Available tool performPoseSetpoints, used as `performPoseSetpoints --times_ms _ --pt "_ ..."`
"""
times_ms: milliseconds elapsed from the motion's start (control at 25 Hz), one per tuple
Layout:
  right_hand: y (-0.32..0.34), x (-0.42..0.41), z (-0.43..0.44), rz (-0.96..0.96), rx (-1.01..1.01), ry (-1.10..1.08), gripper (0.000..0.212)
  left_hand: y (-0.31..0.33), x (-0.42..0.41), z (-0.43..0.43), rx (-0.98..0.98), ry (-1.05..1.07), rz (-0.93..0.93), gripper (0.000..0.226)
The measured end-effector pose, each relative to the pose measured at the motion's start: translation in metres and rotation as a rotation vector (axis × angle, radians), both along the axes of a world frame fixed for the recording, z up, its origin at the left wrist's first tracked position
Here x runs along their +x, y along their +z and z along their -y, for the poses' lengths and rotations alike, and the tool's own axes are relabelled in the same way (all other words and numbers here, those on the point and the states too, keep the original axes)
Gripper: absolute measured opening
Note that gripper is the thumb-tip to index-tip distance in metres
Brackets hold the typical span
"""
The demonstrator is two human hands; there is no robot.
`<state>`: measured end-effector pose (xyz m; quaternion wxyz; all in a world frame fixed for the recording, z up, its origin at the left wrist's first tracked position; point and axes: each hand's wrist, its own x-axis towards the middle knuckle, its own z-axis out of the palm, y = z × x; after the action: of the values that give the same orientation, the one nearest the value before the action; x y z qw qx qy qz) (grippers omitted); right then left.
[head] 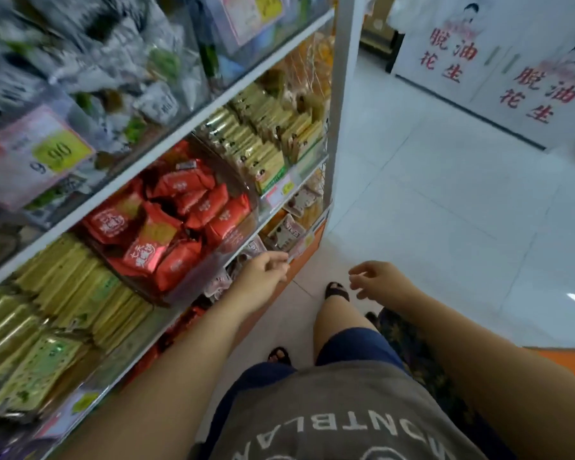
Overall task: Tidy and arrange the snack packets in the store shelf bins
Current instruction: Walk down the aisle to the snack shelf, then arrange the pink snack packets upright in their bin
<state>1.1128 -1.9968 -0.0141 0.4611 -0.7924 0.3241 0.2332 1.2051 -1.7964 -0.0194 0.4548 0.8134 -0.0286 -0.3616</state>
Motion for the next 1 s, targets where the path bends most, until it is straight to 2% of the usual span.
performPoseSetpoints --times_ms 160,400,520,600,640,720,840,920,1000 --pt "0.001 0.07 0.024 -0.01 -0.022 0.2 0.021 -0.01 0.021 0.009 0.037 0.15 0.001 0.025" --pt "-0.004 0.173 0.05 0.029 -0.055 0.755 0.012 -0.029 0.026 0.037 0.086 0.525 -0.022 0.022" --pt "-0.019 0.204 0.062 -0.039 0.109 0.764 0.011 -0.05 0.015 0.055 0.065 0.725 -0.003 0.014" --pt "-0.041 0.213 0.066 -0.061 0.115 0.804 0.011 -0.068 0.005 0.061 0.069 0.823 0.059 0.012" --pt "-0.055 0.213 0.067 -0.055 0.072 0.842 0.011 -0.077 0.001 0.062 0.096 0.813 0.092 0.015" --pt "-0.094 0.212 0.067 0.006 -0.072 0.936 0.028 -0.101 -0.004 0.064 0.185 0.728 0.151 0.025" --pt "-0.164 0.212 0.051 0.212 -0.185 0.988 0.043 -0.152 0.004 0.05 0.311 0.602 0.303 0.029" --pt "-0.207 0.221 0.04 0.393 -0.415 1.043 0.057 -0.189 0.016 0.036 0.424 0.567 0.467 0.032" --pt "-0.242 0.231 0.034 0.489 -0.53 1.005 0.064 -0.23 0.029 0.023 0.586 0.436 0.692 0.038"
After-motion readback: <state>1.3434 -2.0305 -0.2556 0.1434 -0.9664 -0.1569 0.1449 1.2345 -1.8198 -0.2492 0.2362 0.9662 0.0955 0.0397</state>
